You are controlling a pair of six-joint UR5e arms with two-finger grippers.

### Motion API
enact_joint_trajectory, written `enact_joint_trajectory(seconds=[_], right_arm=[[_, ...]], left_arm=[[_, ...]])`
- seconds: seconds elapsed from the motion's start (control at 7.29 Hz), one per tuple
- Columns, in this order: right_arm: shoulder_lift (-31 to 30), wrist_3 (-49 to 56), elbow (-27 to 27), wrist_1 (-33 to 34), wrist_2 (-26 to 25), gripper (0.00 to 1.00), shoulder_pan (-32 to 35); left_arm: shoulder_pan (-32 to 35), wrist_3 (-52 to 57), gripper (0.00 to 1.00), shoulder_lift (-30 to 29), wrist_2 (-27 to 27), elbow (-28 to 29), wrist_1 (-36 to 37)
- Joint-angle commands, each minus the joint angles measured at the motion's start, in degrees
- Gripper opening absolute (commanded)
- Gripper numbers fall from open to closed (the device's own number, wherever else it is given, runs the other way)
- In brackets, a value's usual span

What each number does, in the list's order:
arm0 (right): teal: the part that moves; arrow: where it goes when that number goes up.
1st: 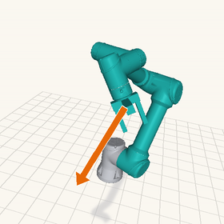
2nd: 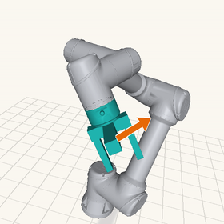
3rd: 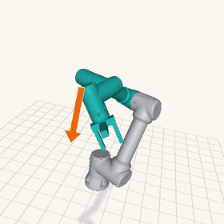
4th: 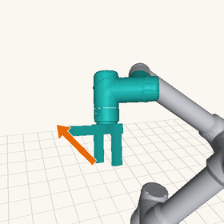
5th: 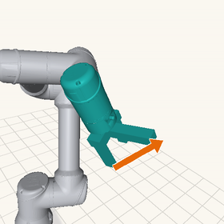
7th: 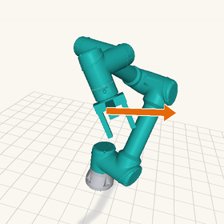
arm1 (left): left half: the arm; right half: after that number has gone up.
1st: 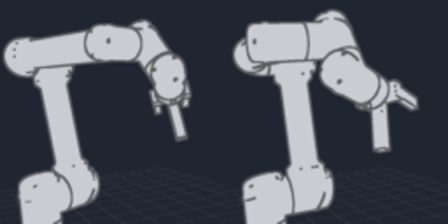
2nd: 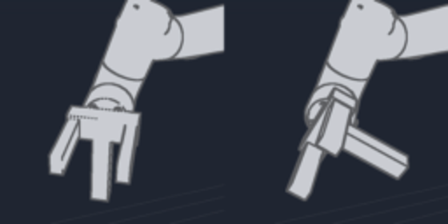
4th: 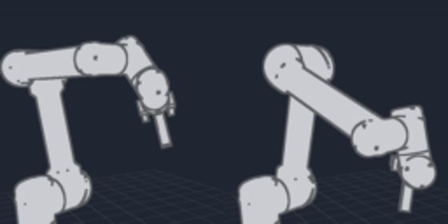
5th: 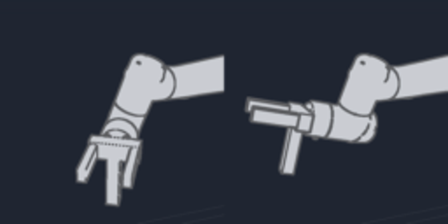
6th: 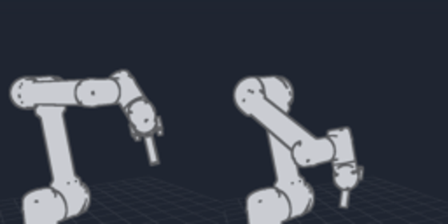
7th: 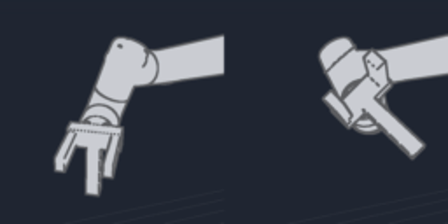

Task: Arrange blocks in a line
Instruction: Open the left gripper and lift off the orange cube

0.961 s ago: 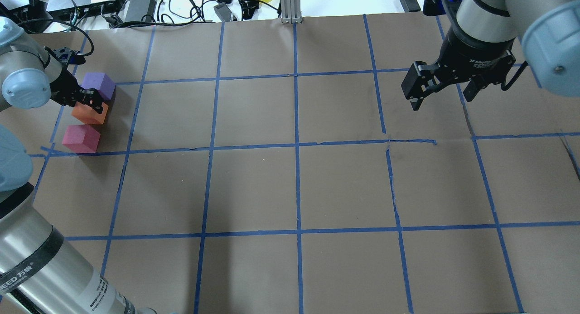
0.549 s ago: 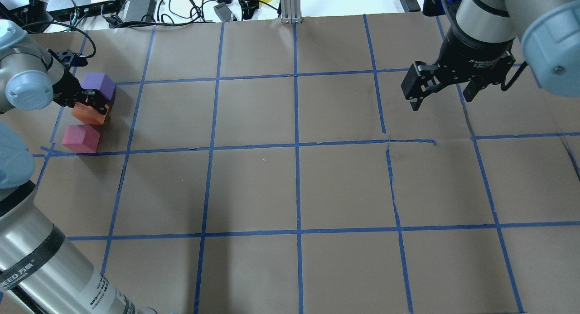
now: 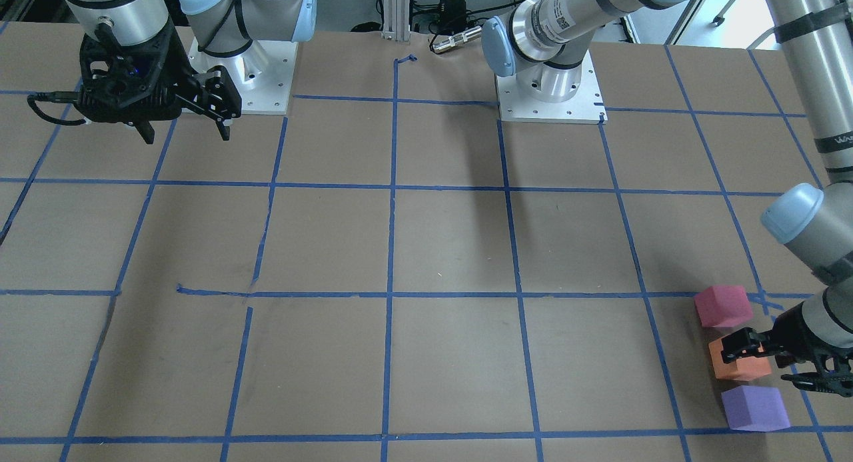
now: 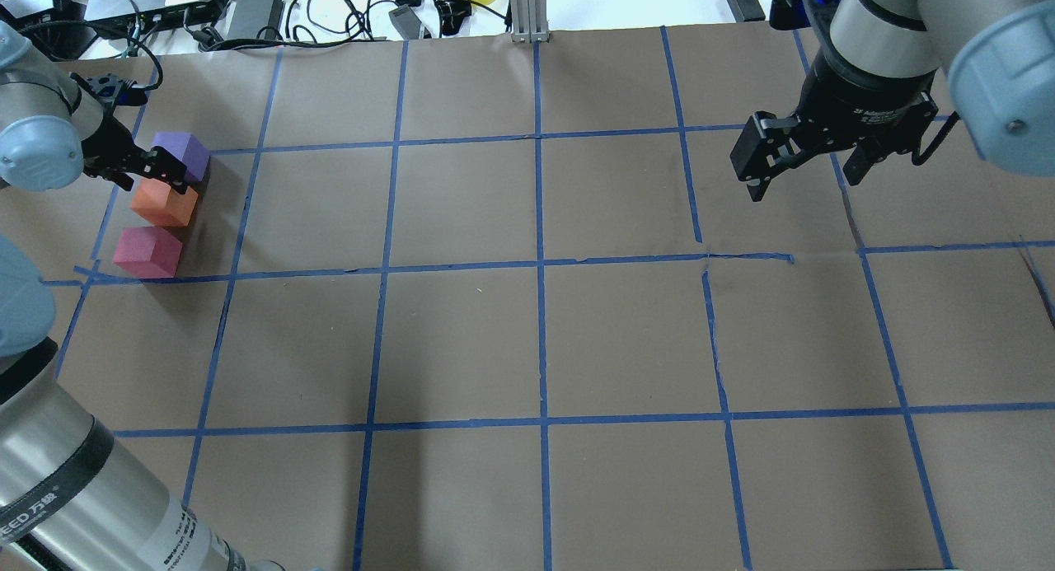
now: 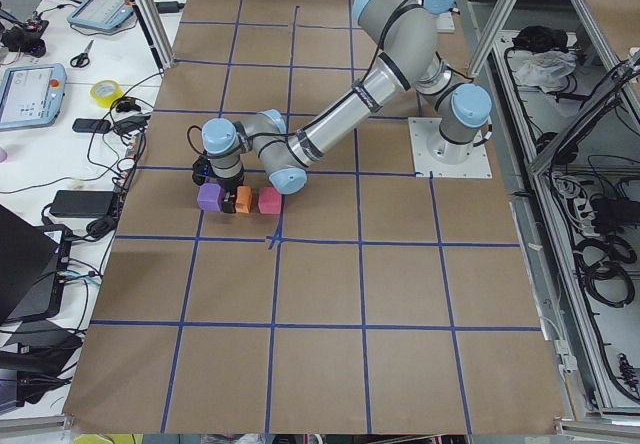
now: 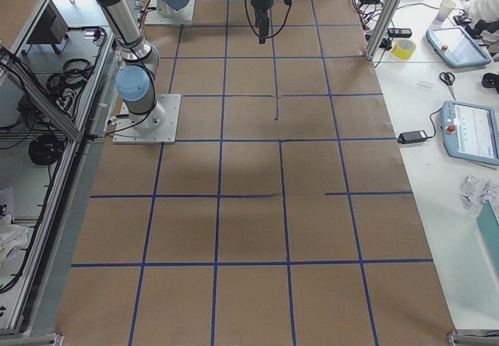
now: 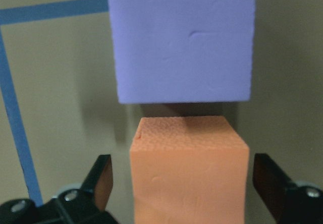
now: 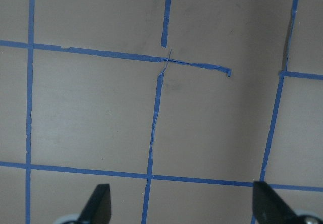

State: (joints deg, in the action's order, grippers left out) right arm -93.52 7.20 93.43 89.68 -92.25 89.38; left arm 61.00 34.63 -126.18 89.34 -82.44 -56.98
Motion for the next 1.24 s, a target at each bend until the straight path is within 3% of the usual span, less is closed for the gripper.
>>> enact_joint_trajectory(seconds=[0.0,0.69,0.82,1.1], right_arm=[[0.0,0.0,0.1,0.0,0.2,1.0,0.0],[0.1,0.0,0.1,0.0,0.6,1.0,0.0],[0.1,0.0,0.2,0.0,0.6,1.0,0.0],[0.2,-0.1,0.2,0.0,0.8,1.0,0.0]], left_arm=[[0.1,0.1,1.0,6.7,0.0,1.1,-6.3],[1.0,-1.4,1.0,29.7,0.3,0.0,-35.2],[0.9,-2.8,1.0,32.5,-0.1,-0.8,-37.4],[1.1,-7.9,1.0,32.5,-0.3,-1.8,-37.5]])
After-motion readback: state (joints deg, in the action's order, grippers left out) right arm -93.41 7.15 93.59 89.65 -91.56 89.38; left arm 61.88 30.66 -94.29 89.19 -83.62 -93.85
